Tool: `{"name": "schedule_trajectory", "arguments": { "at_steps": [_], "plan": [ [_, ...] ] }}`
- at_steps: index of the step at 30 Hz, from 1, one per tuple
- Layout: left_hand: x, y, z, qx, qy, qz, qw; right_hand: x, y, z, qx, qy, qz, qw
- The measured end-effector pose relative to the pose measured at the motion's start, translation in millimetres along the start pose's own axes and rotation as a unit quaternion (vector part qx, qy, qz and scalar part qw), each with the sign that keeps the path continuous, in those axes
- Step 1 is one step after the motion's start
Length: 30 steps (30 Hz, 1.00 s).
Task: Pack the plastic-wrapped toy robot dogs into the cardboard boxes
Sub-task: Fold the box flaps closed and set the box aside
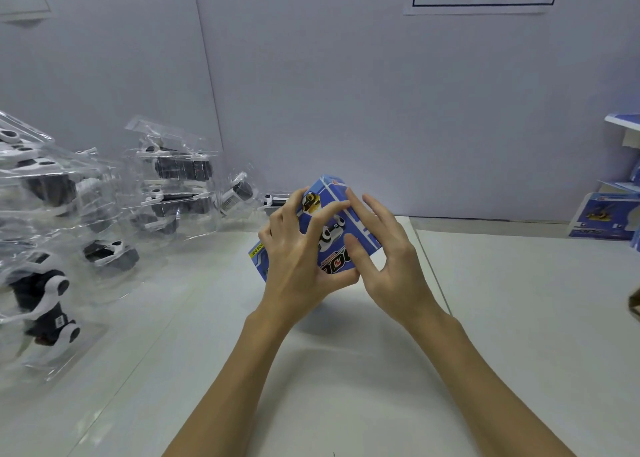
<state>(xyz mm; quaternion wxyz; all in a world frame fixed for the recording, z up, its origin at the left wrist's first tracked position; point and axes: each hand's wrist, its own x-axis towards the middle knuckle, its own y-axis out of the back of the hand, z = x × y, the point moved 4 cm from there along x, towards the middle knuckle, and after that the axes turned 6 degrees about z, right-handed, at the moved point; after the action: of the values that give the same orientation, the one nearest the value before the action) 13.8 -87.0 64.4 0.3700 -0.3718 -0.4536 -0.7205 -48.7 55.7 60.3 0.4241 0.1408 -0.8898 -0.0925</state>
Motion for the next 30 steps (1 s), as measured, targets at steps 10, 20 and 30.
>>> {"name": "schedule_trajectory", "arguments": {
  "at_steps": [10, 20, 30],
  "plan": [
    [1.9, 5.8, 2.5, 0.032, -0.027, 0.032, 0.999, -3.3, -7.0, -2.3, -0.001, 0.035, 0.037, 0.999],
    [2.9, 3.3, -2.0, 0.047, -0.017, 0.036, 0.998, -10.0, -11.4, -1.3, 0.039, 0.063, 0.093, 0.993],
    [-8.0, -13.3, -19.5, 0.004, 0.061, -0.155, 0.986, -1.1, 6.0, 22.8, 0.036, -0.070, 0.136, 0.988]
  ]
}}
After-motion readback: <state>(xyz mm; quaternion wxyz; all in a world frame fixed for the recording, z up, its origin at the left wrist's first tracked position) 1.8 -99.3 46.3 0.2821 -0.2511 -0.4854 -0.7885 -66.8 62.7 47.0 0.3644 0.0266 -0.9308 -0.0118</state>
